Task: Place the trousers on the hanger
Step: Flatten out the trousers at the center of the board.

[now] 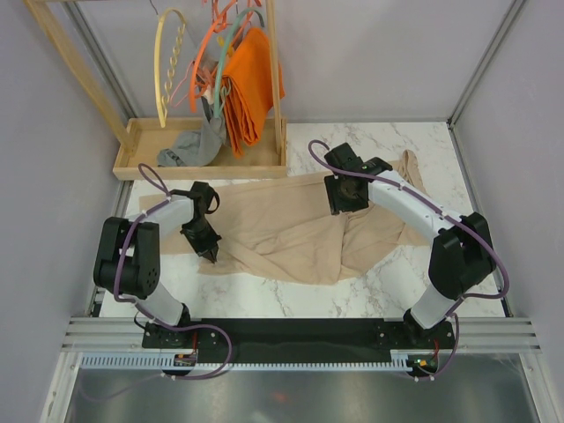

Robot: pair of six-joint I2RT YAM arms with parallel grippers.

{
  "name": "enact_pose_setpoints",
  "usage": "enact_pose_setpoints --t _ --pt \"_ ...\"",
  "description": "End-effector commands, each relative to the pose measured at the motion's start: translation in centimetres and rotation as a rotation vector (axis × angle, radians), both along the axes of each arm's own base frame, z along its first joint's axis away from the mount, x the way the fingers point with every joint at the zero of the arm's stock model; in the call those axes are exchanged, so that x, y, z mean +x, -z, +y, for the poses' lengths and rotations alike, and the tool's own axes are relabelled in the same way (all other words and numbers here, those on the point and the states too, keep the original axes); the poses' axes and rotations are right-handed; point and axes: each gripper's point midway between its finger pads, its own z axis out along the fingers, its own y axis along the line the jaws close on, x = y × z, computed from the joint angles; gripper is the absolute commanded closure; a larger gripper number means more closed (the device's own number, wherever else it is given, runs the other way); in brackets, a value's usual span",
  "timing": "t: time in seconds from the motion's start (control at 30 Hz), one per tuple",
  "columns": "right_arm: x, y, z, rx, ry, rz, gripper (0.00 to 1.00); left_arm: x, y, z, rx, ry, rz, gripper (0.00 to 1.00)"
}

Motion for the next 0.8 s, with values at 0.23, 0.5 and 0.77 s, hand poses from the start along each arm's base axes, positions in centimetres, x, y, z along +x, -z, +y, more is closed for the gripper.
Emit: enact_pose_setpoints --t 0.23,0.5,0.77 --pt "1.9 -1.8 -2.2 -0.083 0.087 -0.015 0.42 -0.6 -3.3 1.2 0.038 -0.012 -0.104 0.98" --pt "4.5 -1.6 -8.5 -0.063 0.35 0.077 0.43 -0.5 -10.2 2.9 0.091 -0.029 -0.352 0.98" --pt "0.3 0.1 -19.0 -0.056 0.713 0.172 0.42 -1.7 -12.6 5.2 0.178 -0.118 -0.487 0.98"
